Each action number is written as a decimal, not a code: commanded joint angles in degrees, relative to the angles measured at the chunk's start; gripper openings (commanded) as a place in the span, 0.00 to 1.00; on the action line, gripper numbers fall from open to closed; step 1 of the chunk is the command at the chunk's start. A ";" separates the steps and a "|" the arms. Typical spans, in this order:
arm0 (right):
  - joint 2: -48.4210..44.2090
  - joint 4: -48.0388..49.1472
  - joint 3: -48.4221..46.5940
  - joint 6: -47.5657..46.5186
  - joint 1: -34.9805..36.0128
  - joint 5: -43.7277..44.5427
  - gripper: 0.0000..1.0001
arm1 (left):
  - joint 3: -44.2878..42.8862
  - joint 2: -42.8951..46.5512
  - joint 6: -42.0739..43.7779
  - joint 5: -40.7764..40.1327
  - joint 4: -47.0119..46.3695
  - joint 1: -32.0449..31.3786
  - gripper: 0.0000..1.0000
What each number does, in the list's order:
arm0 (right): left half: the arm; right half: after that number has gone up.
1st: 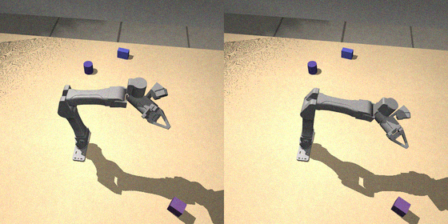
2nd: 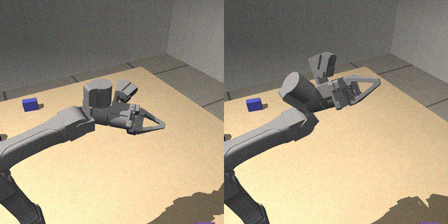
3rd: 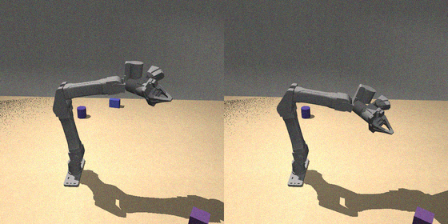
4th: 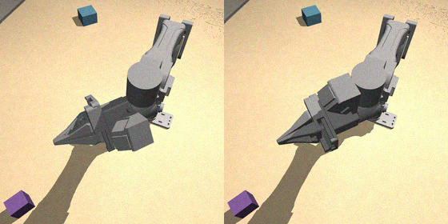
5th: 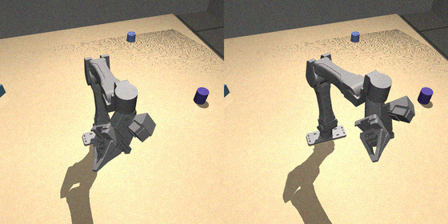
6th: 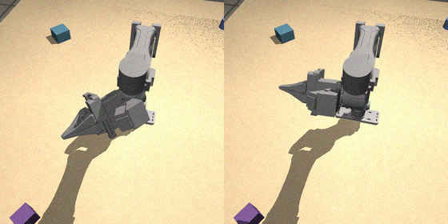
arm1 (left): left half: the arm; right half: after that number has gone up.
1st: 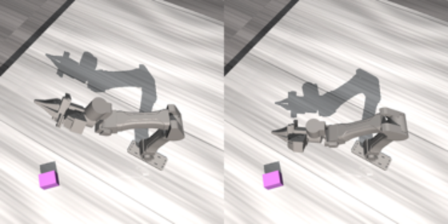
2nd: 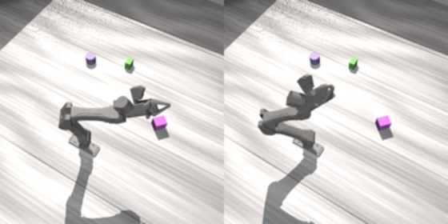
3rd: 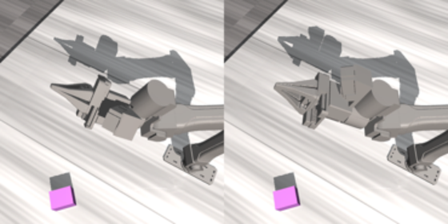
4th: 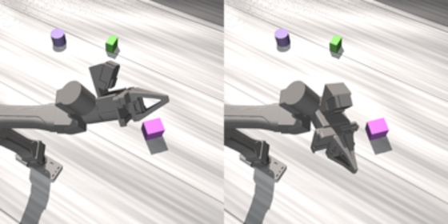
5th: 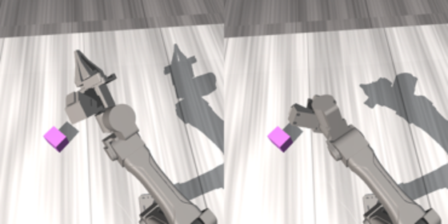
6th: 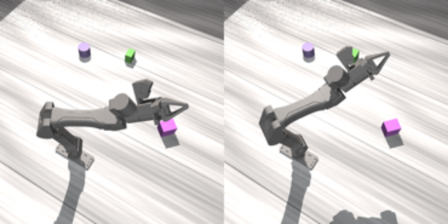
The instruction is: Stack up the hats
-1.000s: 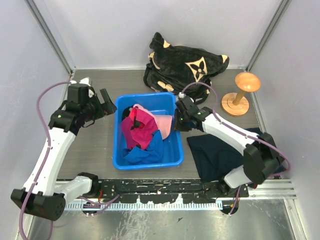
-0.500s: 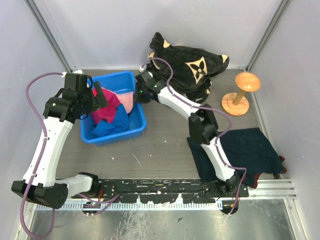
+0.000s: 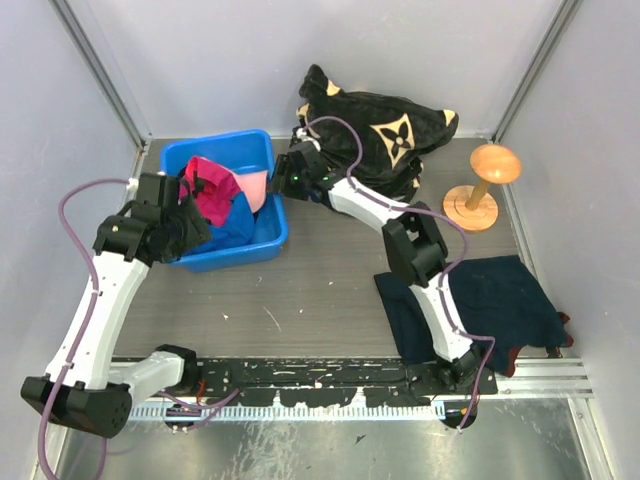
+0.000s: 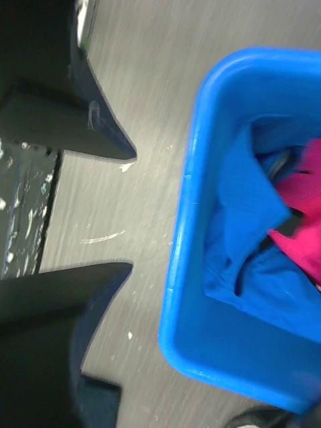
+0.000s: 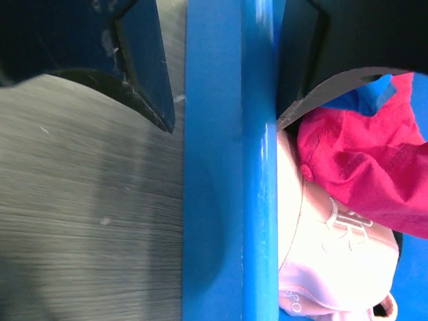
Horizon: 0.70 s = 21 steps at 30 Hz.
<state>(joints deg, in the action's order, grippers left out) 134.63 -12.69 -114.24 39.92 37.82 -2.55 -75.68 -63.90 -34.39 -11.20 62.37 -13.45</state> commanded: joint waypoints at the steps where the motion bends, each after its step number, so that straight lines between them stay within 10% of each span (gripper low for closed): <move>1: -17.29 9.00 8.17 -3.10 -3.31 2.78 0.66 | 7.93 5.04 -8.19 6.49 3.34 -0.43 0.59; 8: -31.07 6.59 14.56 -7.19 -5.73 2.75 0.77 | 17.97 5.65 -15.58 9.55 2.57 -3.58 0.15; 21: -54.98 -22.36 33.98 -12.29 -13.47 11.95 0.78 | 9.35 -19.74 -11.67 -2.01 -11.77 -8.26 0.11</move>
<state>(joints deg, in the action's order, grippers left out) 83.07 -18.20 -81.89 29.80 27.31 4.19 -60.40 -76.90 -48.34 -7.16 58.85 -21.54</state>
